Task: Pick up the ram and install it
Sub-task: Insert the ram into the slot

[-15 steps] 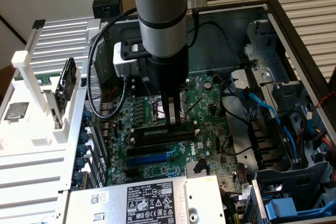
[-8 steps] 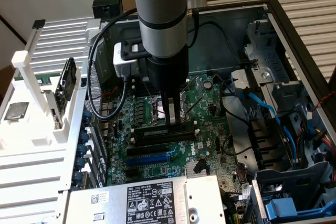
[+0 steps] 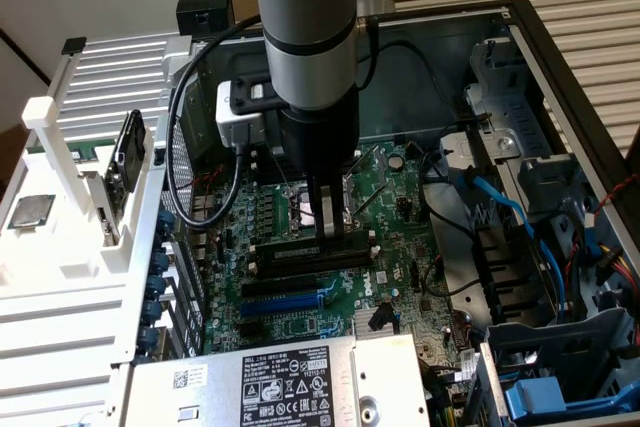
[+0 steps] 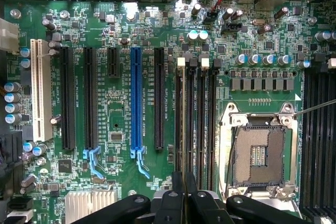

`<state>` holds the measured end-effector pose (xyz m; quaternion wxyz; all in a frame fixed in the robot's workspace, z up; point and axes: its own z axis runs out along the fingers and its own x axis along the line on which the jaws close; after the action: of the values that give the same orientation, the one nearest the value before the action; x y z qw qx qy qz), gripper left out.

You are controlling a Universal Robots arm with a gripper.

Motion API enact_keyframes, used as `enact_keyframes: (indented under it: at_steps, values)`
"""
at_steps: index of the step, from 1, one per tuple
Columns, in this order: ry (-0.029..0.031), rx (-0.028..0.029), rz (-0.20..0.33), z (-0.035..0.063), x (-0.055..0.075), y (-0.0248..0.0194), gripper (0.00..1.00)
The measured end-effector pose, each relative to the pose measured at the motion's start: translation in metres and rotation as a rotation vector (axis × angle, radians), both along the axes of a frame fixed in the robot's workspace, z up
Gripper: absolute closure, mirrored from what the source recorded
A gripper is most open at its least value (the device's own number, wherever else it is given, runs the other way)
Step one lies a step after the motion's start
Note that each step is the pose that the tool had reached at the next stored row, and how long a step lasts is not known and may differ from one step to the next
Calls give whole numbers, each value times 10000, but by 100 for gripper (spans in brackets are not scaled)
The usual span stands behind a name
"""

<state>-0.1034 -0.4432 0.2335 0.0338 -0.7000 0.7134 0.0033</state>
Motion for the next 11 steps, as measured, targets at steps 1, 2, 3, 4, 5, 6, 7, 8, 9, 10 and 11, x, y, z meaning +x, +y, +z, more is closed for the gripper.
enact_keyframes:
  at_steps: [1, 2, 3, 4, 5, 6, 7, 8, 9, 10, 11]
  values:
    - [0, 0, 31, 0, 0, 0, 88]
    - [0, 0, 45, 0, 0, -2, 88]
    - [1, 0, 46, 0, 0, -5, 88]
    - [1, 0, 45, 0, 0, -6, 88]
    - [0, 0, 45, 0, 0, -6, 88]
    - [0, 1, 39, 0, 0, -6, 88]
    - [0, 0, 34, 0, 0, -7, 88]
    - [0, 0, 27, 0, 0, -7, 88]
    - [0, 0, 9, 0, 0, -7, 88]
    - [1, -1, 5, 0, 0, -7, 88]
    - [0, 0, 4, 0, 0, -7, 88]
